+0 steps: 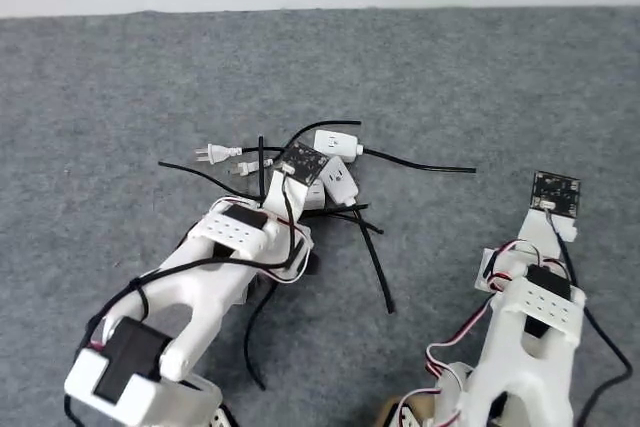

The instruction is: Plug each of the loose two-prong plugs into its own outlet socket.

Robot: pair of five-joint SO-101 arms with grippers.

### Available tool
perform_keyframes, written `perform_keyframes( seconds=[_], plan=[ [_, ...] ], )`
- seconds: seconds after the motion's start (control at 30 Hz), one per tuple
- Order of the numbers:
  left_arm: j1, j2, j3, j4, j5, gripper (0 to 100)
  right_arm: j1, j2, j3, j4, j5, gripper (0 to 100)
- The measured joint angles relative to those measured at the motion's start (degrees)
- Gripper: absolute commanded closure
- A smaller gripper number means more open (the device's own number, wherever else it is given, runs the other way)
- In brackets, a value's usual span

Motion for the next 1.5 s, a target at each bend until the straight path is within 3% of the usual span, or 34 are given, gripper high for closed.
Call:
perform_keyframes(
  seconds=[0.07, 0.4, 0.5, 0.67, 0.83, 1.07, 1.27, 1.37, 1.5],
  plan=[
    [1.32, 1.58, -1.14, 0.0, 0.0, 100, 0.0, 0.0, 0.0, 0.0, 0.0, 85.8],
    [3.96, 3.96, -4.04, 1.49, -2.46, 99, 0.0, 0.0, 0.0, 0.0, 0.0, 85.9],
    [4.13, 1.85, -3.78, 2.29, 2.11, 99, 0.0, 0.0, 0.0, 0.0, 0.0, 85.9],
    [4.13, -10.73, -3.52, 11.52, 13.71, 99, 0.0, 0.0, 0.0, 0.0, 0.0, 85.9],
    [4.13, -28.84, 2.2, 20.84, 15.38, 99, 0.0, 0.0, 0.0, 0.0, 0.0, 85.9],
    [3.52, -42.81, 18.37, 12.84, 16.09, 99, -3.96, 0.0, 0.0, 1.41, 0.0, 85.9],
    [3.69, -38.07, 19.16, 10.2, 22.24, 99, -4.84, 0.0, 0.0, 1.58, 0.0, 85.9],
    [7.03, -34.46, 19.16, 10.2, 23.03, 98, -4.84, 0.0, 0.0, 1.58, 0.0, 85.9],
    [13.36, -30.24, 18.99, 9.32, 23.12, 87, -4.84, 0.0, 0.0, 1.58, 0.0, 85.9]
  ],
)
